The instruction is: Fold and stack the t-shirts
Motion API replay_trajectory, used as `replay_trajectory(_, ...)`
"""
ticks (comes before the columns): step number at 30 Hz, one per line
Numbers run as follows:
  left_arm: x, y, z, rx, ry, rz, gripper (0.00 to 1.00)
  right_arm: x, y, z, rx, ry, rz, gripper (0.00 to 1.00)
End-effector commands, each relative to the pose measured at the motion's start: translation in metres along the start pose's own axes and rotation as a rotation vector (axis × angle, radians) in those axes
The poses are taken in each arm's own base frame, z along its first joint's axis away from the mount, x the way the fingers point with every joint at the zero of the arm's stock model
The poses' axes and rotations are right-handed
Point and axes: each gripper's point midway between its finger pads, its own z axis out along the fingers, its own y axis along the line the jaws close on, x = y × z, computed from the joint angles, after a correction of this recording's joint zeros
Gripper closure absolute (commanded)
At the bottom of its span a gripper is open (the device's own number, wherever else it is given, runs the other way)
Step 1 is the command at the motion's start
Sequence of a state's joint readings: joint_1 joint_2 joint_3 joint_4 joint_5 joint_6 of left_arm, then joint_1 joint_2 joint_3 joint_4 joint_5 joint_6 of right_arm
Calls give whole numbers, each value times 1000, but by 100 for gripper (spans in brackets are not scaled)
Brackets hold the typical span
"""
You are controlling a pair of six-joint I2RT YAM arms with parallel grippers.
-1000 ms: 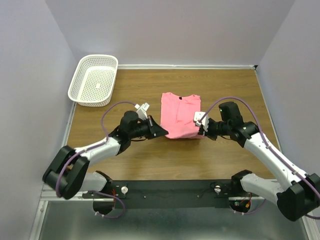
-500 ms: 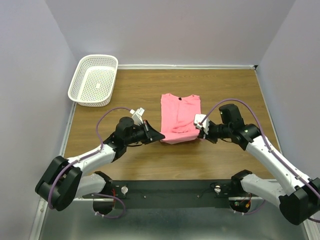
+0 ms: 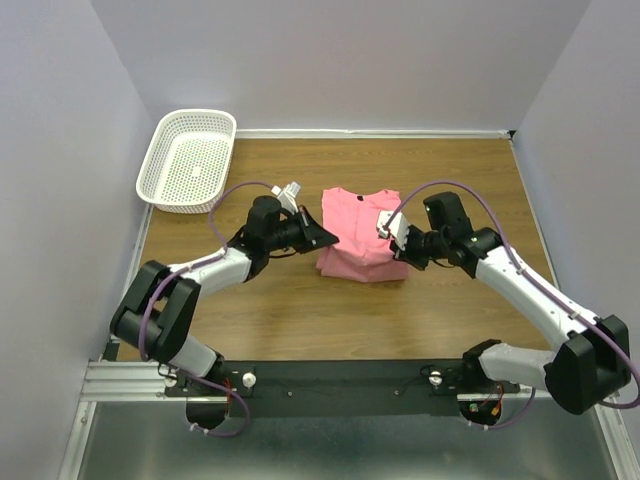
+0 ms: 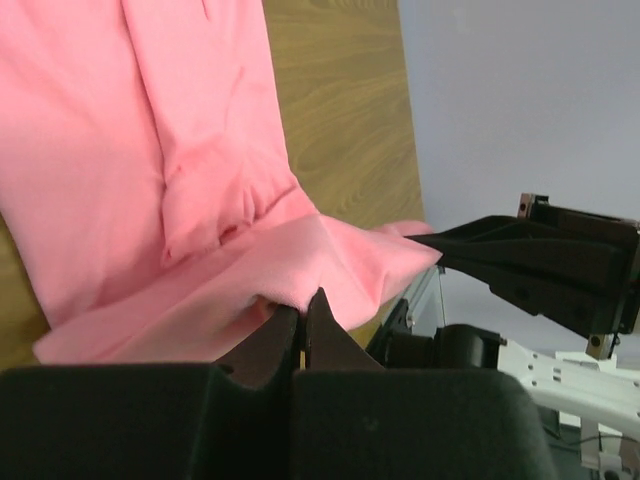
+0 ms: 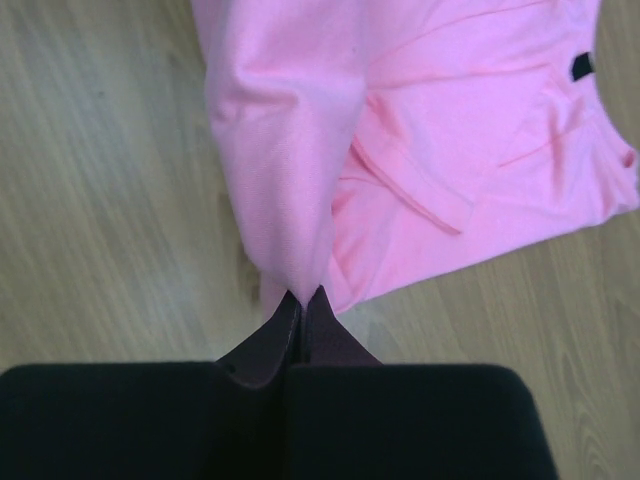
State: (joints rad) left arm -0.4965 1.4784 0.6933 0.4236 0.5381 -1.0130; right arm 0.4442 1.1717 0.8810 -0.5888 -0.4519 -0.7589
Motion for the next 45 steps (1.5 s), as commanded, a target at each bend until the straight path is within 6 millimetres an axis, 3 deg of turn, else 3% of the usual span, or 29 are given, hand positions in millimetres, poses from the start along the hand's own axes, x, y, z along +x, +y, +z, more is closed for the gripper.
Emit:
replay_trajectory(1, -21, -1, 11, 34, 4, 42, 100, -19, -54, -3, 193, 10, -19, 100)
replay_trajectory(2, -32, -2, 14, 36, -10, 43, 100, -19, -65, 1, 212, 23, -13, 100)
replay_trajectory(7, -48, 14, 29, 22, 2, 26, 100, -15, -94, 16, 231, 50, 14, 99)
replay_trajectory(10, -60, 13, 37, 29, -3, 31, 100, -19, -110, 24, 243, 49, 16, 100)
replay_trajectory(14, -73, 19, 48, 27, 3, 29, 100, -7, -128, 39, 243, 83, 51, 100)
replay_trajectory(20, -88, 38, 62, 11, 12, 15, 100, 0, -157, 40, 281, 93, 74, 100)
replay_trajectory(30, -113, 62, 81, -14, 16, 5, 100, 17, -181, 62, 269, 126, 117, 99)
replay_trajectory(37, -132, 75, 91, -35, -4, -16, 99, 27, -197, 76, 282, 149, 150, 91)
replay_trajectory(40, -149, 81, 90, -49, -46, -28, 79, 26, -219, 85, 342, 140, 210, 76)
replay_trajectory(41, -157, 84, 91, -60, -68, -40, 65, 25, -229, 86, 379, 133, 229, 70)
replay_trajectory(42, -163, 84, 90, -62, -85, -38, 60, 26, -238, 92, 412, 126, 279, 53)
replay_trajectory(45, -193, 72, 88, -50, -157, -9, 50, 25, -276, 90, 581, 102, 383, 48)
